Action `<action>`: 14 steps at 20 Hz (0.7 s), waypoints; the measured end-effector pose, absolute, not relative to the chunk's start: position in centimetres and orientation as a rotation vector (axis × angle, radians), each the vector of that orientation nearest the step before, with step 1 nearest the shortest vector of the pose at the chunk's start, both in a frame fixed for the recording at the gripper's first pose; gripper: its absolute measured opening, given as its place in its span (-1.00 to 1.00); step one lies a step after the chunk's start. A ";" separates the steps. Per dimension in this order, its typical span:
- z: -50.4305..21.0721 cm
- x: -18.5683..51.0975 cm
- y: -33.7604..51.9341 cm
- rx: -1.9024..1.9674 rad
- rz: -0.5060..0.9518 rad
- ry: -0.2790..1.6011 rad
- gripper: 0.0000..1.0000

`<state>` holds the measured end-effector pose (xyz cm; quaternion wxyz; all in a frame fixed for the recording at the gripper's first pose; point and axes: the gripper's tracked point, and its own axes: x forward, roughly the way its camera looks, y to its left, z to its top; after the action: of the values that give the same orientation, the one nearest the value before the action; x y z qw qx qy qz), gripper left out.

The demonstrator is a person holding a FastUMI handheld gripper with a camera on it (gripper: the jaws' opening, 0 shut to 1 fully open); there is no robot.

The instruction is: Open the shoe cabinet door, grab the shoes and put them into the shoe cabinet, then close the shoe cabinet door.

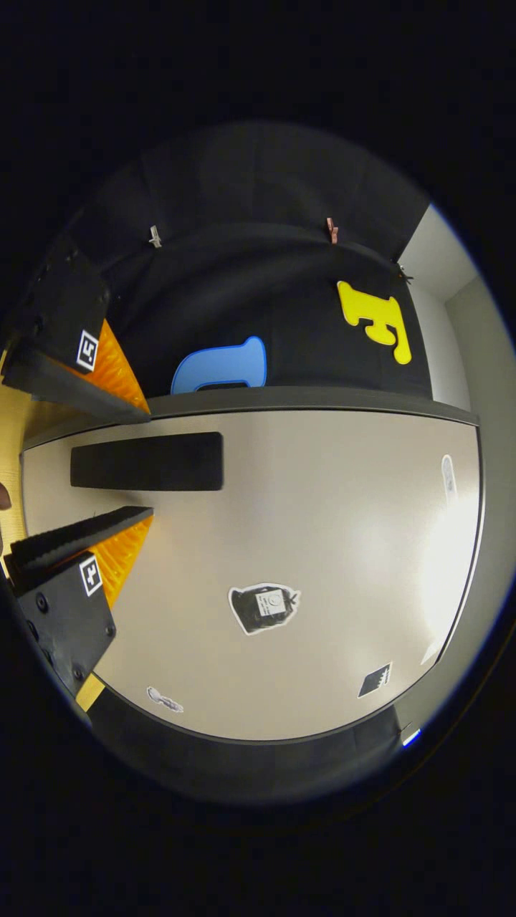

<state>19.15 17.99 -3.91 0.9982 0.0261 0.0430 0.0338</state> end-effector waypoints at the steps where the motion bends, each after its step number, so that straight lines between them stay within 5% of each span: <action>1: -3.3 19.2 17.7 0.054 0.050 0.045 0.46; 4: -4.2 19.5 18.2 0.030 0.043 0.065 -0.09; 5: -3.6 19.4 18.2 0.037 0.034 0.047 -0.08; 6: -4.1 19.2 17.7 0.040 0.040 0.064 -0.32; 9: -3.9 18.9 18.0 0.031 0.081 0.067 -0.61; 14: -3.6 16.8 17.9 0.049 0.143 0.062 -0.61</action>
<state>16.78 17.91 -3.59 0.9967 0.0246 0.0308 0.0714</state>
